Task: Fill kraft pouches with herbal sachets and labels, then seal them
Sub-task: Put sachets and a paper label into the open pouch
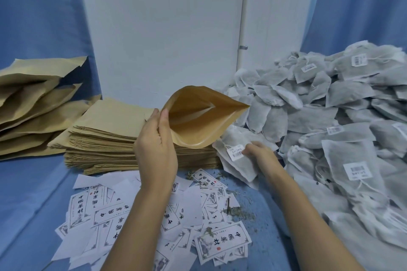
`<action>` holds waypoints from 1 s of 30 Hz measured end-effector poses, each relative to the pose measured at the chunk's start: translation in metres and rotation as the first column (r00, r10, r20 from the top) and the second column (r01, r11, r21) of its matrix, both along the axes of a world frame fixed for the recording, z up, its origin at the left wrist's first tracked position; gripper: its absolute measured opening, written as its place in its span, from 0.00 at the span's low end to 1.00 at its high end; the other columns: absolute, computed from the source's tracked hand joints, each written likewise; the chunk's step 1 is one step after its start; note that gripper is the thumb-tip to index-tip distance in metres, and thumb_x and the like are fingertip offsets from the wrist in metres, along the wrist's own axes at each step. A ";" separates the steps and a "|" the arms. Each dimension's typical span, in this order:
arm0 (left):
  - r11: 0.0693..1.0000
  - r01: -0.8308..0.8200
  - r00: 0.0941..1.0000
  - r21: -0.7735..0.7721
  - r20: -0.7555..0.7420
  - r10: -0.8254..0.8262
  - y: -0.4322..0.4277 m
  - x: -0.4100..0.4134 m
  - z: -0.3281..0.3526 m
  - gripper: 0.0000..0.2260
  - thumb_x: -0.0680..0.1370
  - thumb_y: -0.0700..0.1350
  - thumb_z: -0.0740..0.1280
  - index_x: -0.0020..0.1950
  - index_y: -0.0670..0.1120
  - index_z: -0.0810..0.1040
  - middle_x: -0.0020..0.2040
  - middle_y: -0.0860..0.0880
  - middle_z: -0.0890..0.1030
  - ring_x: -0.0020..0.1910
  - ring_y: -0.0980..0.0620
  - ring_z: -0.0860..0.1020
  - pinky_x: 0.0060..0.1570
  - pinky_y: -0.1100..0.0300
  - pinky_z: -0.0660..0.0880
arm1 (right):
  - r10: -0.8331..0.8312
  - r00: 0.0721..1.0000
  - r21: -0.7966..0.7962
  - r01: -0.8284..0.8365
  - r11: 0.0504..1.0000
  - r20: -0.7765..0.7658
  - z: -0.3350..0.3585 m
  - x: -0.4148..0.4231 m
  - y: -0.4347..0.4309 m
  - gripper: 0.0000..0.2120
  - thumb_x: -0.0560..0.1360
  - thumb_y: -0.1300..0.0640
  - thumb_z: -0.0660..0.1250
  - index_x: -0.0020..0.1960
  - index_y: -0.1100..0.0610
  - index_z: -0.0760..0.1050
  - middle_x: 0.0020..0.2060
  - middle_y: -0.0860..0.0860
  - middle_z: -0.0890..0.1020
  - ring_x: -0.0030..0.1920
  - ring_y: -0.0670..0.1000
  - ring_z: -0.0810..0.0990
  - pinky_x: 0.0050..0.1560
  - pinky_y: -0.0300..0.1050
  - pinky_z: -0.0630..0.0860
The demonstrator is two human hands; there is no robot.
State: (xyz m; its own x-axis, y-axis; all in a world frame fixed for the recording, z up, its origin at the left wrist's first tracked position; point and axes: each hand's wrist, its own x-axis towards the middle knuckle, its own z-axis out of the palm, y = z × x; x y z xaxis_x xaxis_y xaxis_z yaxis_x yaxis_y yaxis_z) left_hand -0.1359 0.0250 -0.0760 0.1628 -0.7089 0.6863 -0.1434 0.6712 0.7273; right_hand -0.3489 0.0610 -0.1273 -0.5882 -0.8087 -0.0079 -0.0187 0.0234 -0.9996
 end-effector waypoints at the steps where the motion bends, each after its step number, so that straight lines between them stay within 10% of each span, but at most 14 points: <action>1: 1.000 0.001 1.000 -0.001 0.003 -0.001 0.000 0.000 0.000 0.34 0.75 0.61 0.51 0.55 0.32 0.78 0.51 0.30 0.78 0.54 0.34 0.75 0.52 0.51 0.69 | 0.018 0.997 0.039 -0.015 0.999 -0.081 0.003 0.001 0.003 0.01 0.69 0.58 0.65 0.39 0.54 0.73 0.34 0.48 0.78 0.35 0.47 0.75 0.32 0.36 0.70; 7: 1.000 -0.019 1.000 0.002 0.003 0.019 -0.004 0.002 -0.002 0.27 0.80 0.55 0.54 0.53 0.31 0.77 0.49 0.31 0.78 0.53 0.34 0.75 0.50 0.52 0.69 | 0.169 0.775 0.290 0.020 0.957 -0.609 0.001 -0.002 0.004 0.13 0.76 0.50 0.59 0.44 0.60 0.72 0.42 0.54 0.76 0.44 0.54 0.72 0.41 0.47 0.64; 14: 0.998 -0.062 0.998 -0.018 -0.016 0.061 -0.009 0.004 -0.003 0.23 0.82 0.52 0.56 0.51 0.30 0.77 0.46 0.31 0.78 0.50 0.34 0.75 0.47 0.53 0.69 | 0.215 0.771 0.360 0.020 0.933 -0.600 0.003 -0.002 -0.001 0.12 0.76 0.49 0.59 0.54 0.55 0.72 0.53 0.55 0.77 0.56 0.58 0.72 0.54 0.52 0.70; 19: 0.996 -0.090 0.994 -0.027 -0.072 0.087 -0.012 0.009 -0.003 0.24 0.82 0.52 0.56 0.53 0.31 0.78 0.49 0.29 0.78 0.52 0.33 0.75 0.50 0.52 0.70 | 0.184 0.788 0.282 -0.015 0.959 -0.587 0.015 -0.001 0.003 0.26 0.71 0.49 0.69 0.66 0.46 0.63 0.49 0.50 0.77 0.47 0.51 0.75 0.37 0.39 0.66; 24: 0.991 -0.136 0.985 -0.021 -0.113 0.132 -0.018 0.017 -0.003 0.25 0.82 0.54 0.55 0.53 0.32 0.77 0.50 0.29 0.77 0.53 0.31 0.75 0.51 0.43 0.71 | 0.205 0.871 0.051 -0.204 0.978 -0.446 0.029 0.004 0.009 0.31 0.69 0.50 0.74 0.67 0.34 0.65 0.51 0.48 0.76 0.48 0.44 0.78 0.41 0.37 0.71; 30: 0.990 -0.138 0.983 -0.028 -0.129 0.134 -0.020 0.019 -0.003 0.30 0.79 0.59 0.52 0.54 0.34 0.78 0.50 0.30 0.78 0.53 0.33 0.75 0.51 0.45 0.71 | 0.344 0.907 -0.127 -0.381 0.916 -0.242 0.043 0.006 0.019 0.12 0.70 0.57 0.72 0.52 0.46 0.84 0.50 0.45 0.84 0.47 0.42 0.82 0.42 0.31 0.75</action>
